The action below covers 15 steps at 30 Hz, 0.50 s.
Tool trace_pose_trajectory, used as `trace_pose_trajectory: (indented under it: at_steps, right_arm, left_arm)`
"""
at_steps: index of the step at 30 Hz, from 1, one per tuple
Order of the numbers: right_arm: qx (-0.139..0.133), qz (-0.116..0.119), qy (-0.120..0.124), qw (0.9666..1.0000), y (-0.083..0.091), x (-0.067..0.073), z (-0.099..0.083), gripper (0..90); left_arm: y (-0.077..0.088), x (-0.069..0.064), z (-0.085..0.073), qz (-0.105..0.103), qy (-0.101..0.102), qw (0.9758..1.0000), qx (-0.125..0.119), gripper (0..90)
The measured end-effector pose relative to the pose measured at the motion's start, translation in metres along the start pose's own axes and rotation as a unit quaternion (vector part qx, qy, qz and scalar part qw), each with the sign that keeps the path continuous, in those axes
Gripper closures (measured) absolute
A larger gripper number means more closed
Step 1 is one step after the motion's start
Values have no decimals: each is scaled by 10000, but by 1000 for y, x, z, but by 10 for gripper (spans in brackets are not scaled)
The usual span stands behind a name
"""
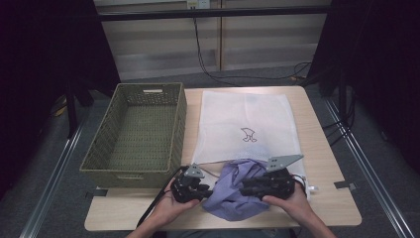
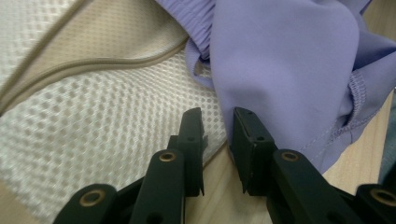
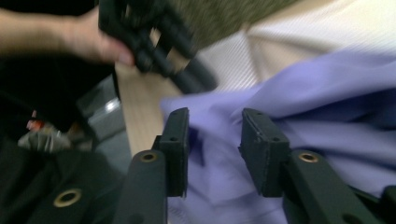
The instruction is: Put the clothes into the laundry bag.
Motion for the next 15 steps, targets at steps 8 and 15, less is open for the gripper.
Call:
trace_pose_trajectory:
  at_steps: [8,15]
  right_arm:
    - [494,196,-123,9985,-25,2,-25,519]
    - [696,476,-102,9964,-35,9,-35,401]
  left_arm:
    - [-4,-1,-1,-33,63,10000,-1,719]
    - [-4,-1,-1,-59,63,10000,6,718]
Point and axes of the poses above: each handheld gripper's, and its own axes: y roughly backward along the jaws, z roughly out of its top, x roughly to its left, the point moved 9 cm from there along -y, roughly forward along the jaws, and after that the axes turned 14 degrees about -x, right-handed, at the moved point
